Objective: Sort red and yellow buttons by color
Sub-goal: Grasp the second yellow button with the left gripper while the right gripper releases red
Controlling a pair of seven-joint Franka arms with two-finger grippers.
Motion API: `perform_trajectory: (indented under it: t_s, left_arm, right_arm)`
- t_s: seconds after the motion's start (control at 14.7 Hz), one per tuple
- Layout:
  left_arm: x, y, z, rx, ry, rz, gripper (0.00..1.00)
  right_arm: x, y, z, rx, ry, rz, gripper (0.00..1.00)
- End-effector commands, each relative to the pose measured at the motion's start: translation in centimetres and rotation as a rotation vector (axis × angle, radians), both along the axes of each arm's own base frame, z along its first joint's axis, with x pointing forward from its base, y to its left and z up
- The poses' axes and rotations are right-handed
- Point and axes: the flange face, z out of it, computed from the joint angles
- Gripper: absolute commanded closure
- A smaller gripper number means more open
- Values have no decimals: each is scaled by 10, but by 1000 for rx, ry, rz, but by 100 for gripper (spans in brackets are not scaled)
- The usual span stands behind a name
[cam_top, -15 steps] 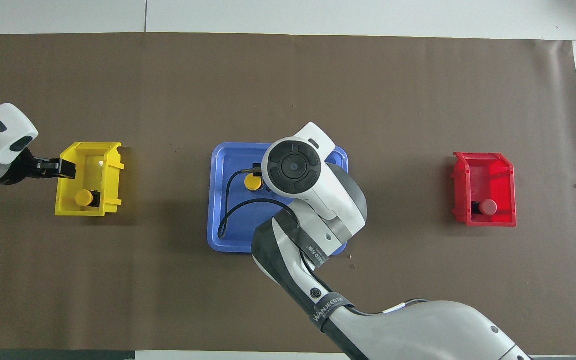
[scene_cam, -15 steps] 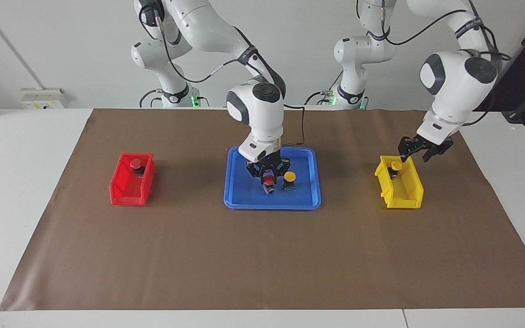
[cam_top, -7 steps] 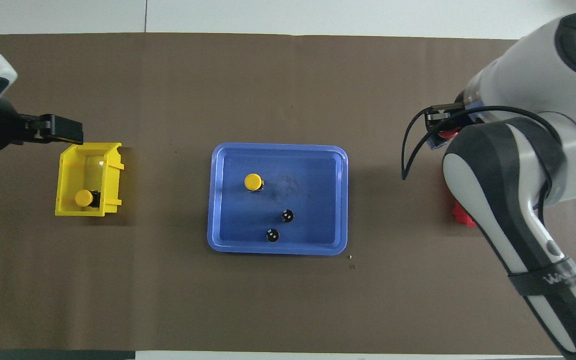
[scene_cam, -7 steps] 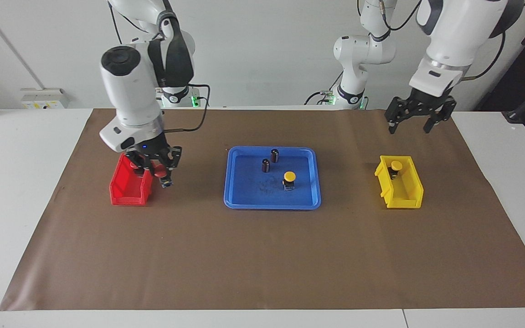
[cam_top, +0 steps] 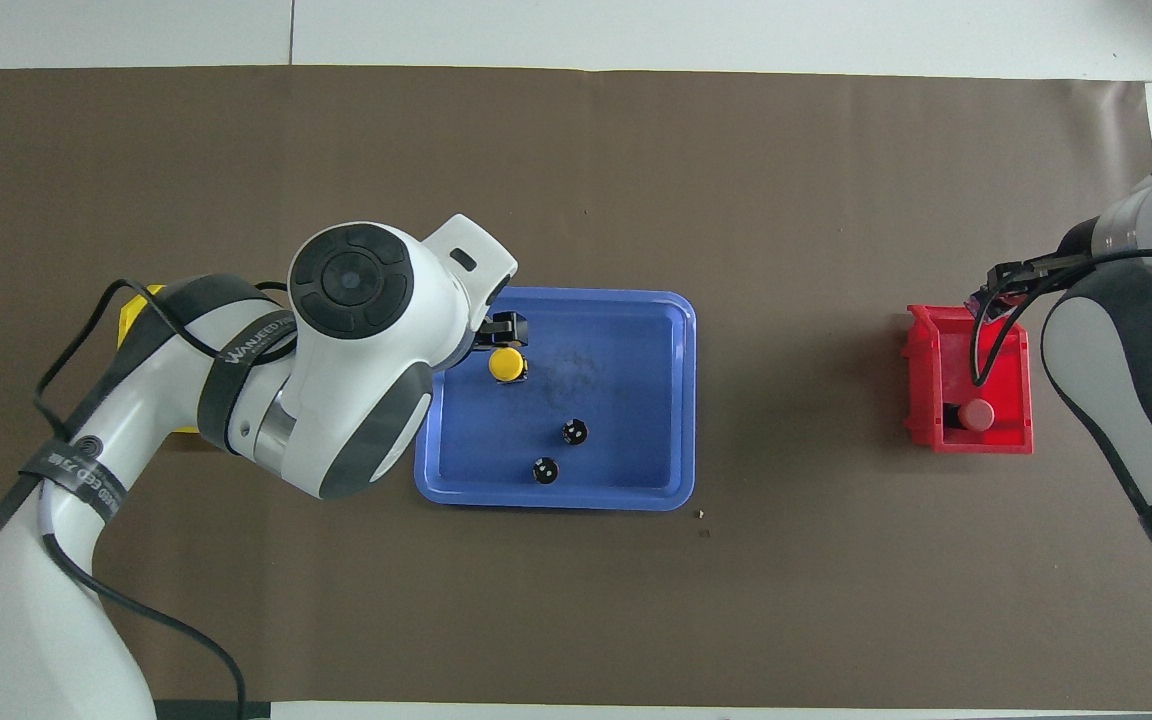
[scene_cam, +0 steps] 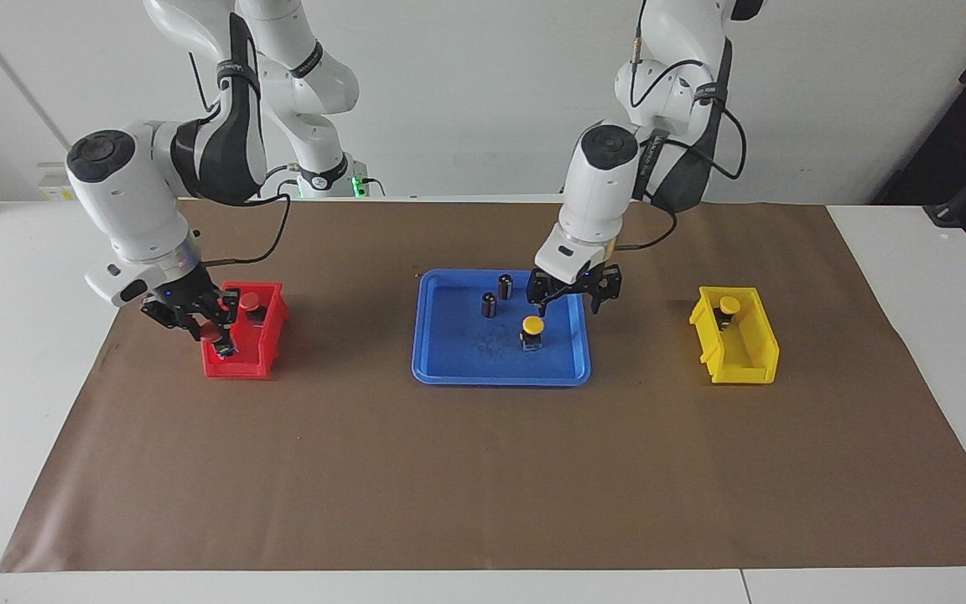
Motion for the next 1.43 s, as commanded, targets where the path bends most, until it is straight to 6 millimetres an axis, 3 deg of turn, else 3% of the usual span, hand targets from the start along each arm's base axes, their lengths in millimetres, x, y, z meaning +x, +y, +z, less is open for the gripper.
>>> perform_trajectory:
  t_s: [0.0, 0.27, 0.48, 0.55, 0.61, 0.68, 1.09, 1.23, 1.36]
  left_arm:
    - [-7, -16, -5, -3, -10, -3, 0]
    - [-7, -31, -39, -4, -6, -10, 0]
    - [-9, -35, -42, -6, -8, -20, 4]
    - [-9, -34, -42, -5, -7, -18, 19]
    - [-9, -34, -43, -4, -4, -5, 81]
    - [-11, -34, -45, -5, -2, 36, 99]
    - [2, -24, -36, -3, -10, 99, 99]
    - [12, -18, 0, 9, 0, 115, 99]
    - [22, -2, 51, 44, 23, 121, 99]
  right_arm:
    - [-29, 7, -12, 27, -24, 5, 74]
    - [-47, 5, -36, 25, -28, 23, 74]
    - [-51, 3, -44, 22, -29, 46, 74]
    - [-52, 3, -47, 21, -34, 46, 73]
    - [-55, 4, -52, 20, -38, 47, 73]
    - [-55, 2, -57, 20, -35, 47, 73]
    - [-67, -2, -81, 12, -58, 61, 72]
    - [-67, -2, -81, 11, -57, 68, 62]
    - [-66, -2, -80, 11, -57, 74, 36]
